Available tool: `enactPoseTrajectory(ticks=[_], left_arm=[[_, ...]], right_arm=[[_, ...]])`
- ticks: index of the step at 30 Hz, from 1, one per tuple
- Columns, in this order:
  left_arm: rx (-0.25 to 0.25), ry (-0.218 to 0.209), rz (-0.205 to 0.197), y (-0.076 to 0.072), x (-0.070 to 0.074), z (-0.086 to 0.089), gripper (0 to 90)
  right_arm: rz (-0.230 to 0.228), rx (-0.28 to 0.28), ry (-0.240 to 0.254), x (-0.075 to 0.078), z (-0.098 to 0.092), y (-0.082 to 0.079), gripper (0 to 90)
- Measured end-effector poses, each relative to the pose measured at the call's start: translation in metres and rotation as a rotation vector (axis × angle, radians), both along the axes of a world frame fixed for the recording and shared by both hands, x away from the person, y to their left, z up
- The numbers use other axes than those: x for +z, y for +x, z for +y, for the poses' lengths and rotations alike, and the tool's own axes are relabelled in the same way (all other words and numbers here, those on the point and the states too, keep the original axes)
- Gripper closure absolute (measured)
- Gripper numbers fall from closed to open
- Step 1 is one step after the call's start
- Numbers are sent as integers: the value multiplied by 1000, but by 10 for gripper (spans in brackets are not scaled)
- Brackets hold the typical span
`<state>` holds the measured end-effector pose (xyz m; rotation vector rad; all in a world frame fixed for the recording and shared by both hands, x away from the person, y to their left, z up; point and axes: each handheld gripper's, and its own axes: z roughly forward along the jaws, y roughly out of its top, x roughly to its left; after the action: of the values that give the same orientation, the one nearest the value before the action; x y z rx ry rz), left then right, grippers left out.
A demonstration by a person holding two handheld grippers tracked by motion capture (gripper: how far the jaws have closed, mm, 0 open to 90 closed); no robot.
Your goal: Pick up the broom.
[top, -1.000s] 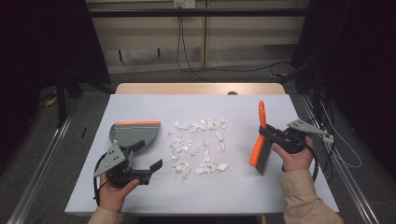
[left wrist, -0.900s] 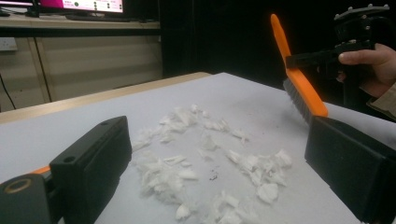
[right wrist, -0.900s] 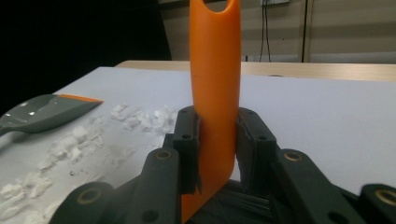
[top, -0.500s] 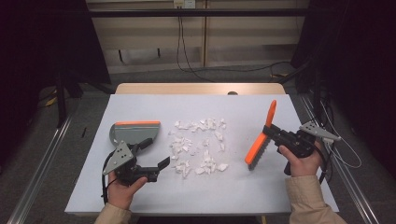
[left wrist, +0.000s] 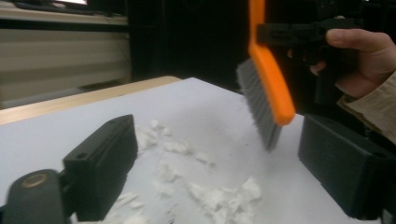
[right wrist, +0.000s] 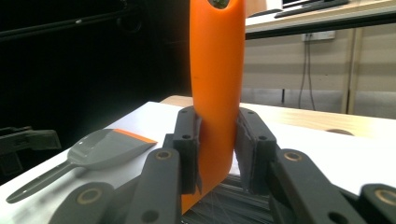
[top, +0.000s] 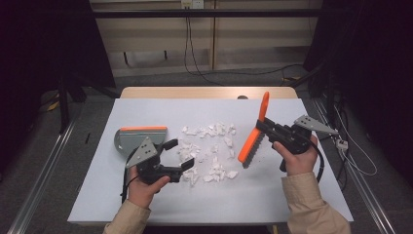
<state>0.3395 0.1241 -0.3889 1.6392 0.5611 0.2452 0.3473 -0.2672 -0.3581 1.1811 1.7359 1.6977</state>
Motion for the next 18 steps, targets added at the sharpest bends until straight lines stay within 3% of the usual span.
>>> enactPoseTrajectory(ticks=[3,6,12,14,16,18], left_arm=[[-58,19,19,4,7,-19,169],[-98,86,14,7,11,-40,221],[-113,164,64,17,0,-69,352],[-112,163,77,18,-3,-74,391],[-95,187,82,18,-7,-77,500],[-76,170,92,18,-10,-77,611]], right_arm=[[-6,17,0,4,14,5,721],[-18,31,-29,7,30,9,721],[-38,77,-42,13,57,14,721],[-40,89,-49,14,66,14,720],[-40,96,-67,15,72,15,720],[-49,99,-66,16,76,15,719]])
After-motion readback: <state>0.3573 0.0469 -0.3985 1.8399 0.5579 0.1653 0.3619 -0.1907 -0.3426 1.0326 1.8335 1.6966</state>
